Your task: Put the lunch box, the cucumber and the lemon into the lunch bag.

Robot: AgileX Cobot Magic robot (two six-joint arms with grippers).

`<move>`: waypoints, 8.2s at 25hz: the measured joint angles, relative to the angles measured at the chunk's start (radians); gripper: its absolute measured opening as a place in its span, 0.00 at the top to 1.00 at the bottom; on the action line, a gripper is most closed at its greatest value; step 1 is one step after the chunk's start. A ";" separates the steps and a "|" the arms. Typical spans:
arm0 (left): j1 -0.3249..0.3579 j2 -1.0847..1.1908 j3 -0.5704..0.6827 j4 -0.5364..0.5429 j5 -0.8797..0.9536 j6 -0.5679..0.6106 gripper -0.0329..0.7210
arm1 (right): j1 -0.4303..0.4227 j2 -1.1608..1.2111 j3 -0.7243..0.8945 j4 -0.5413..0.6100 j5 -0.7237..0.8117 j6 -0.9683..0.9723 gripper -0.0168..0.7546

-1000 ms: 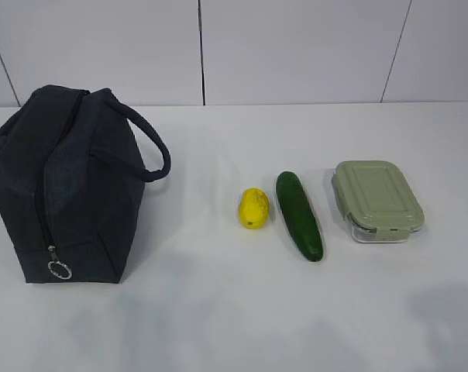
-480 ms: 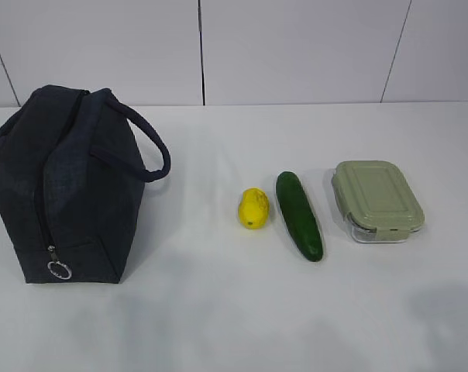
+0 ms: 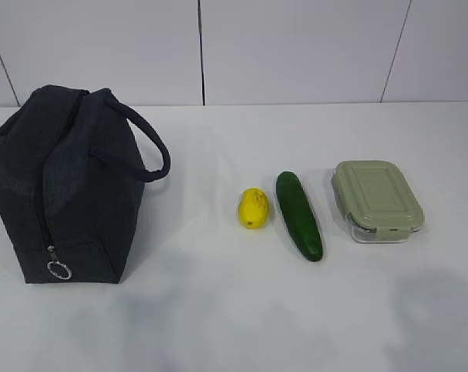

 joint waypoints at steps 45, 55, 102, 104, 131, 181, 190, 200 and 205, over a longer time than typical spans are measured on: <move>0.000 0.000 0.000 0.004 0.000 -0.004 0.64 | -0.276 1.819 -0.742 0.569 0.111 -0.653 0.37; 0.000 0.000 0.000 0.004 0.000 -0.004 0.64 | -0.324 1.992 -0.861 0.561 0.112 -0.674 0.23; 0.000 0.000 0.000 0.004 -0.001 -0.004 0.64 | -0.291 2.276 -0.941 0.747 0.116 -0.857 0.18; 0.000 0.000 0.000 0.004 -0.001 -0.004 0.64 | -0.291 2.276 -0.941 0.747 0.116 -0.857 0.19; 0.000 0.007 0.000 0.004 -0.002 -0.004 0.64 | -0.291 2.276 -0.943 0.745 0.150 -0.853 0.48; 0.000 1.624 -0.722 -0.154 -0.149 0.083 0.93 | -0.291 2.276 -0.945 0.745 0.154 -0.838 0.48; 0.000 1.624 -0.830 -0.113 -0.073 0.088 0.93 | -0.291 2.276 -0.945 0.745 0.154 -0.820 0.48; 0.001 1.624 -0.843 -0.096 -0.057 0.089 0.93 | -0.271 2.276 -0.945 0.786 0.138 -0.798 0.48; 0.001 1.624 -0.843 -0.080 -0.051 0.089 0.93 | -0.244 2.276 -0.958 0.798 0.121 -0.781 0.48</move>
